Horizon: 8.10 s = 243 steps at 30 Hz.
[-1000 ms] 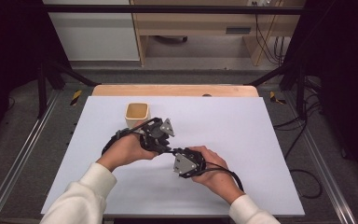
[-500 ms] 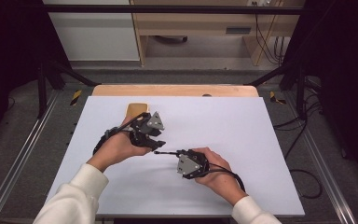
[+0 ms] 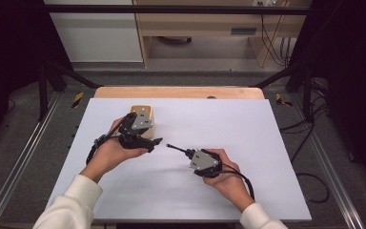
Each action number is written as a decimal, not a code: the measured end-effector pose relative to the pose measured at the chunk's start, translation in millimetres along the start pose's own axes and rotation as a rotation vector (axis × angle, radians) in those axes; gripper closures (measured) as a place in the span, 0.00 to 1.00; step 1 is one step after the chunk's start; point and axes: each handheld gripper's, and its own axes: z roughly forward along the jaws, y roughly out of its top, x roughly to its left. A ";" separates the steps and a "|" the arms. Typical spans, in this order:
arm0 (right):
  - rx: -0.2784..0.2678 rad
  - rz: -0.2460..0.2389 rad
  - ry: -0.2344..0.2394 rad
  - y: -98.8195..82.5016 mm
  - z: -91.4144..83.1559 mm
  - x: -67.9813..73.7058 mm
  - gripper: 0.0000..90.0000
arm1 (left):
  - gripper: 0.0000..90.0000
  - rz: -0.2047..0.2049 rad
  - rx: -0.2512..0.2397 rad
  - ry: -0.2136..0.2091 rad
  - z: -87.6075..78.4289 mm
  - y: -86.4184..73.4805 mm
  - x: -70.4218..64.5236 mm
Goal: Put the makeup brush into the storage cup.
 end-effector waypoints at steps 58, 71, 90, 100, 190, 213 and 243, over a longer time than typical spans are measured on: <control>-0.228 0.494 0.061 13.4 20.5 -6.4 0.93 | 0.69 -0.359 -0.456 -0.088 40.6 -27.4 -50.2; -0.229 0.500 0.076 15.9 21.8 -5.3 0.93 | 0.80 -0.369 -0.458 -0.096 40.2 -29.1 -50.2; -0.210 0.473 0.103 16.9 20.6 -4.6 0.82 | 0.93 -0.346 -0.478 -0.114 33.4 -30.7 -51.6; -0.152 0.463 0.106 16.5 11.0 -6.4 0.52 | 0.93 -0.338 -0.466 -0.068 23.3 -33.1 -41.8; -0.148 0.683 -0.200 -97.7 -95.5 -38.4 0.05 | 0.93 -0.352 -0.423 0.291 -23.6 2.4 67.1; -0.156 0.690 -0.201 -100.4 -96.6 -38.9 0.05 | 0.93 -0.343 -0.406 0.313 -17.2 2.1 67.0; -0.259 0.650 -0.214 -100.3 -98.5 -34.0 0.03 | 0.93 -0.371 -0.401 0.323 -1.5 -12.7 77.7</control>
